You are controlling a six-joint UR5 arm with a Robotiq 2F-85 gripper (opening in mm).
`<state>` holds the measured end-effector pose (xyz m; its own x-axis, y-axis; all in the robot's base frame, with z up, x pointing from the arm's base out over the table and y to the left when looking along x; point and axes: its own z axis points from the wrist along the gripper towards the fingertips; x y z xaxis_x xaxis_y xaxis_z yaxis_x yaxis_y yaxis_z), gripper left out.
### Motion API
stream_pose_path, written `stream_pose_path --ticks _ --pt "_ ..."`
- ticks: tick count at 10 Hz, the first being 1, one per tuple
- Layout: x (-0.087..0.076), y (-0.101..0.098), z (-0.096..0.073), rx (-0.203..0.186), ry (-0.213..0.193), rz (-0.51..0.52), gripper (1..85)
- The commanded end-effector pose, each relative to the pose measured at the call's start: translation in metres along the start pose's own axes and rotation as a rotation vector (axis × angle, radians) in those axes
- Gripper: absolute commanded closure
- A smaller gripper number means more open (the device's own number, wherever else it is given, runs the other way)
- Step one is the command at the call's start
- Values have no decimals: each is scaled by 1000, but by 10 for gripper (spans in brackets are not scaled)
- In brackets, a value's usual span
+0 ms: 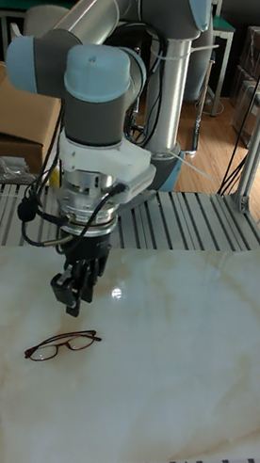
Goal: Unfold the leg of the glasses (with one hand)
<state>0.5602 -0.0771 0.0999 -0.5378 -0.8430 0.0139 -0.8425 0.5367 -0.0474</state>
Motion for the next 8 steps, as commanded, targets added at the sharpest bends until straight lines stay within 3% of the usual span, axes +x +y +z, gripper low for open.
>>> stream_pose_path --ticks 1,4,6,8 --pt "15 -9 5 24 24 -87 450" --pt "14 -19 17 45 25 -252 453" --pt "14 -6 16 1 10 -233 460" --pt "11 -14 16 31 4 -317 460"
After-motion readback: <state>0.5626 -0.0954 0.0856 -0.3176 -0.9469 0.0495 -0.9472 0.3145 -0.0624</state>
